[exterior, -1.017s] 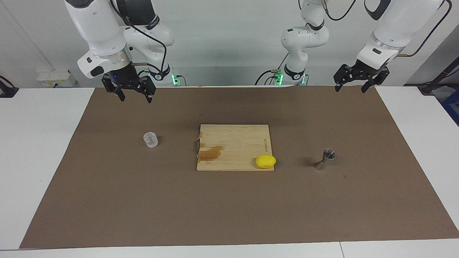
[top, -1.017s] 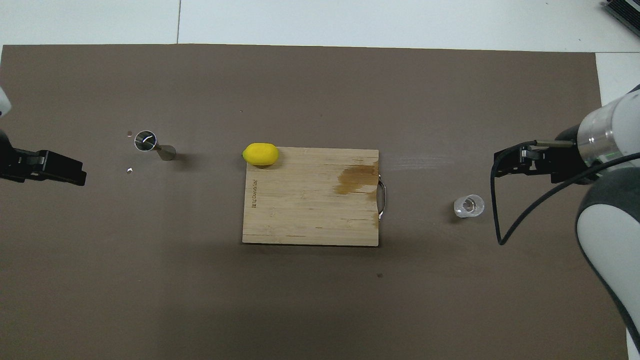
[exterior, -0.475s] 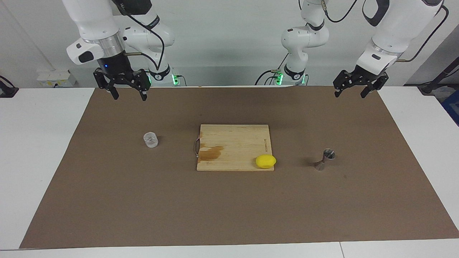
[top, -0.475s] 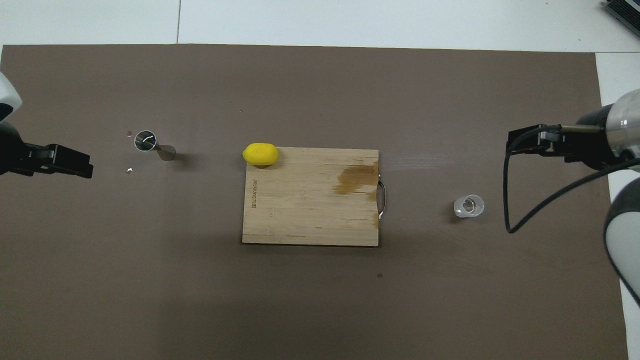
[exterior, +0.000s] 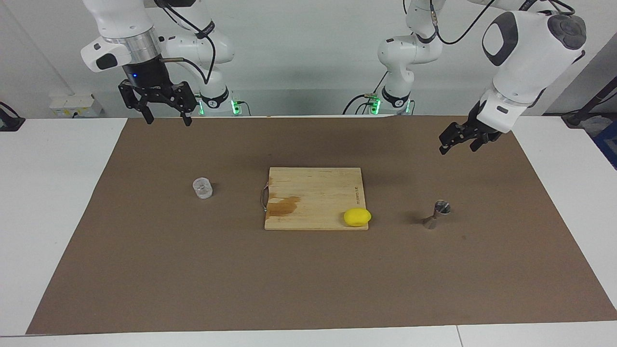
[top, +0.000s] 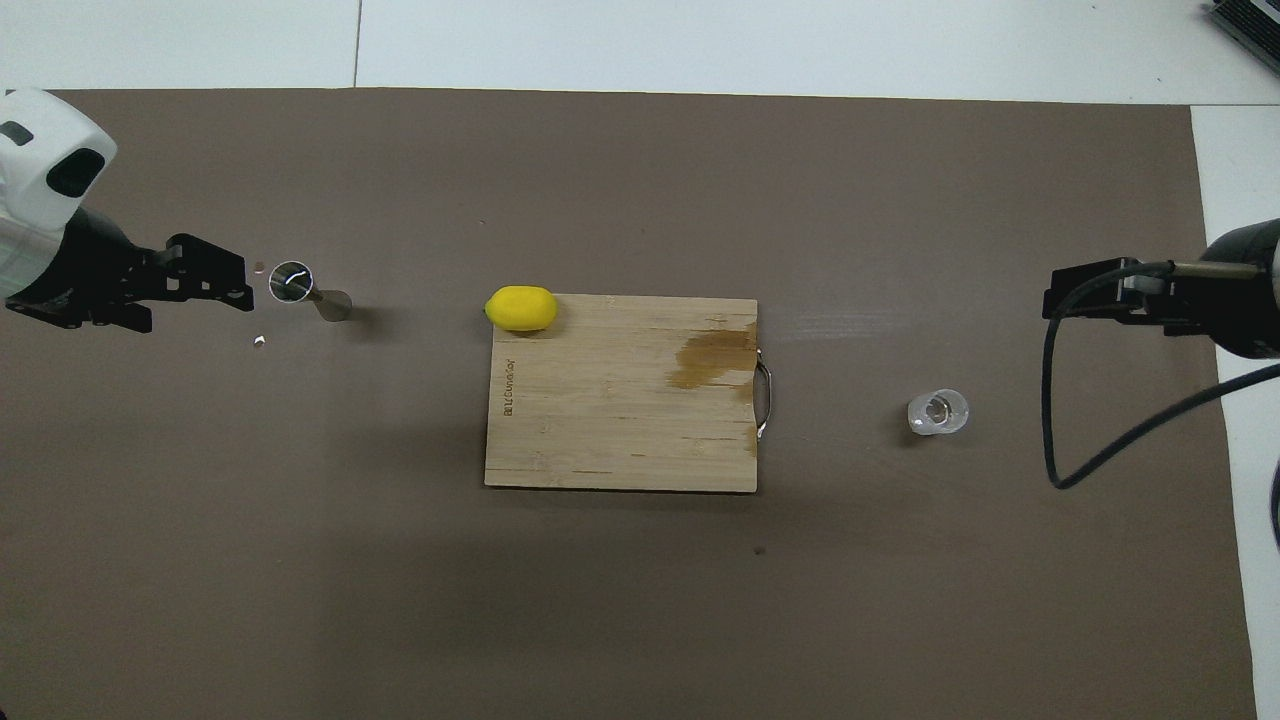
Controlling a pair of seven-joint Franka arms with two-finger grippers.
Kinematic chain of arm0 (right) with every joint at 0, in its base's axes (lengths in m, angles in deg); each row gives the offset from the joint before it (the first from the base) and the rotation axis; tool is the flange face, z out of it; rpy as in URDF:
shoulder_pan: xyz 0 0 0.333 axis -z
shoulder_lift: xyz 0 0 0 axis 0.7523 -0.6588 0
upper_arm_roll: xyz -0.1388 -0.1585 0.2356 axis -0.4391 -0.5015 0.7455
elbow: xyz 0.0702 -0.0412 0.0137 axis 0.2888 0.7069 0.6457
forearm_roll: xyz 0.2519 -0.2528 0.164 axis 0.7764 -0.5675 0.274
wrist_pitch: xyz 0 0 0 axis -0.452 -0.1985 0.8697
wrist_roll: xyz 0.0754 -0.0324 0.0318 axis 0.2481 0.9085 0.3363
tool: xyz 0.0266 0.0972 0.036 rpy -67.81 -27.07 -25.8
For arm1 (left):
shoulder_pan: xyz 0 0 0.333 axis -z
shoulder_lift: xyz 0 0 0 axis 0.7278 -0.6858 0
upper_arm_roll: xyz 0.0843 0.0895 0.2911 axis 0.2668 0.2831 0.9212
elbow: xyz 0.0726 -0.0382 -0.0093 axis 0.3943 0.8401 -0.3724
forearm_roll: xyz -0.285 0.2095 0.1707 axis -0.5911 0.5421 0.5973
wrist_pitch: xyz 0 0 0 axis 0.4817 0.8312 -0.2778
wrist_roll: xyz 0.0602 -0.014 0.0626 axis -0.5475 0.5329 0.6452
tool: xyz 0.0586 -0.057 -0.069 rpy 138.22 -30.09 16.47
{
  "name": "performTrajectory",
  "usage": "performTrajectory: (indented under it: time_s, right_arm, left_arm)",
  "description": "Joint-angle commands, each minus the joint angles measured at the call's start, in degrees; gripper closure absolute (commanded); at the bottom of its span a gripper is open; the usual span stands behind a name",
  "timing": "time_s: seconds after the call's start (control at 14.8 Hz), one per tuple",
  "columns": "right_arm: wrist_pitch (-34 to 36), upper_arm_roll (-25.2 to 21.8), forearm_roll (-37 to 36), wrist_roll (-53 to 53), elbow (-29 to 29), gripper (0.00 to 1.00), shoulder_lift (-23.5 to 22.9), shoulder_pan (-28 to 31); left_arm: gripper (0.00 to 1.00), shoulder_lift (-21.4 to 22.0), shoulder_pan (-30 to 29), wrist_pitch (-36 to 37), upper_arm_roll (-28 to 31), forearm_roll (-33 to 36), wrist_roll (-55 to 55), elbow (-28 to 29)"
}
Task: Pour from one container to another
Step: 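Reach the left gripper to the small metal cup and close on it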
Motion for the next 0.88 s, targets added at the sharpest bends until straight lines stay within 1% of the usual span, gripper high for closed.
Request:
performTrajectory:
  time_s: [0.0, 0.14, 0.2, 0.27, 0.34, 0.47, 0.61, 0.68, 0.81]
  right_arm:
    - [0.55, 0.19, 0.96, -1.01, 0.13, 0.0, 0.27, 0.66]
    - [0.55, 0.19, 0.96, -1.01, 0.13, 0.0, 0.27, 0.66]
    - [0.55, 0.19, 1.04, -1.01, 0.13, 0.0, 0.35, 0.66]
    - [1.24, 0.19, 0.96, -0.92, 0.22, 0.0, 0.44, 0.66]
    - [3.6, 0.1, 0.96, -1.1, 0.31, 0.0, 0.7, 0.92]
    - [5.64, 0.02, 0.96, -1.18, 0.31, 0.0, 1.06, 2.58]
    - [5.73, 0.1, 1.05, -1.62, 0.31, 0.0, 1.06, 3.29]
    - [5.73, 0.19, 1.05, -1.71, 0.31, 0.0, 1.15, 3.29]
    - [6.08, 0.19, 1.05, -1.71, 0.22, 0.0, 1.15, 2.86]
  left_arm:
    - [0.0, -4.38, -0.01, 0.68, 2.24, -5.65, 11.48, -3.96]
    - [0.0, -5.09, -0.88, 0.85, 3.82, -12.5, 23.95, -3.18]
    - [0.0, -5.18, -2.45, 0.07, 4.01, -15.83, 30.02, -1.96]
    - [0.0, -5.09, -2.91, -1.76, 4.09, -18.57, 33.73, -0.03]
    - [0.0, -4.75, -3.08, -5.26, 4.09, -20.94, 36.73, 2.34]
    - [0.0, -4.83, -5.27, -10.55, 4.09, -28.57, 44.72, 6.83]
    - [0.0, -5.09, -7.64, -13.72, 4.01, -36.66, 49.75, 10.96]
    - [0.0, -5.88, -8.87, -14.43, 4.01, -40.61, 50.55, 12.2]
    - [0.0, -8.07, -10.72, -14.53, 3.83, -46.16, 52.57, 14.39]
